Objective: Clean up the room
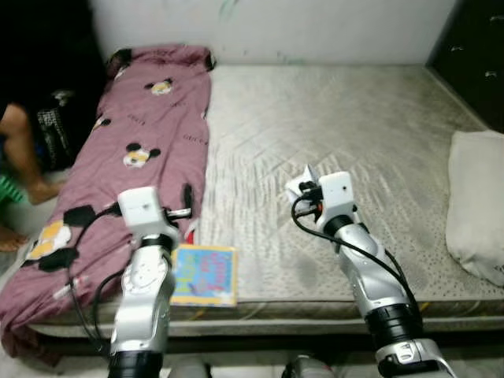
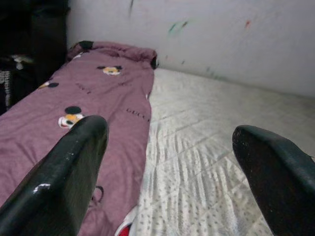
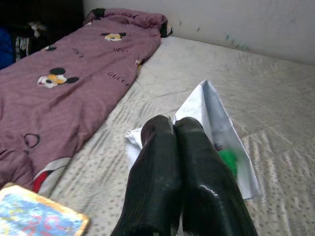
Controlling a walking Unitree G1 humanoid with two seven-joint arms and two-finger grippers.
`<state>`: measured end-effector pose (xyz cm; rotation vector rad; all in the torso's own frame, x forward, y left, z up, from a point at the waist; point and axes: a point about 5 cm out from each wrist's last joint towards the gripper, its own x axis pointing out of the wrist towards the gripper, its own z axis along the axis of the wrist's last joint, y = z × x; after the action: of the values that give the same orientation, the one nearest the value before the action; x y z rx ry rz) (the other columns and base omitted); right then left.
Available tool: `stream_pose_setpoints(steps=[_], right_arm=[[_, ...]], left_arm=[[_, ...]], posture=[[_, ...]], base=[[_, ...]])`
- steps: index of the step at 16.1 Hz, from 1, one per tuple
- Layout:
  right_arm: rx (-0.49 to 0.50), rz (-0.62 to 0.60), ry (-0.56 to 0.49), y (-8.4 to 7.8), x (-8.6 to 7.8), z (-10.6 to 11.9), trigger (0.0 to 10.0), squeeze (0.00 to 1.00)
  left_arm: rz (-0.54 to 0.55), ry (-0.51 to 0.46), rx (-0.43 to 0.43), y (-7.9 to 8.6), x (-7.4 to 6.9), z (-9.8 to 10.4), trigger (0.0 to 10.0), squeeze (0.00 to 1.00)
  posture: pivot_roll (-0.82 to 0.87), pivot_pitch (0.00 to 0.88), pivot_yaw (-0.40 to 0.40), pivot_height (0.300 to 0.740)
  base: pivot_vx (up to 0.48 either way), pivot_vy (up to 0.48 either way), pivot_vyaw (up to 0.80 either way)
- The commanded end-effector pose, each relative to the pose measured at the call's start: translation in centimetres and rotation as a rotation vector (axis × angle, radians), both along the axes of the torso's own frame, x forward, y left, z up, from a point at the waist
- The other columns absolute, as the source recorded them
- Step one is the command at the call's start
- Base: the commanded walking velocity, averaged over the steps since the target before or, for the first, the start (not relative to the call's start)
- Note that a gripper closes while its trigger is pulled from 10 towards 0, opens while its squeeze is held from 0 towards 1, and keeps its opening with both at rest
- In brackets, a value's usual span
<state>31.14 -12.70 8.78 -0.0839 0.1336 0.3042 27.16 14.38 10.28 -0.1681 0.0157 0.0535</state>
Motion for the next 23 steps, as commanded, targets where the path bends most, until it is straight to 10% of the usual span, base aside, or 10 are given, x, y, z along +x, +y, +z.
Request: stream_pose_setpoints(steps=[1, 23], right_arm=[[0.011, 0.04, -0.028, 1.1, 0.2, 0.7, 10.0, 0.0], [0.046, 0.126, -0.054, 2.5, 0.2, 1.3, 10.0, 0.0]], left_arm=[[0.034, 0.006, -0.017, 0.5, -0.1, -0.1, 10.0, 0.0], [0.032, -0.028, 0.055, 0.9, 0.3, 0.6, 10.0, 0.0]], posture=[[-0.02, 0.0, -0.01, 0.74], [-0.02, 0.0, -0.007, 0.74]], base=[[0.0, 0.48, 0.0], [0.0, 0.458, 0.0]])
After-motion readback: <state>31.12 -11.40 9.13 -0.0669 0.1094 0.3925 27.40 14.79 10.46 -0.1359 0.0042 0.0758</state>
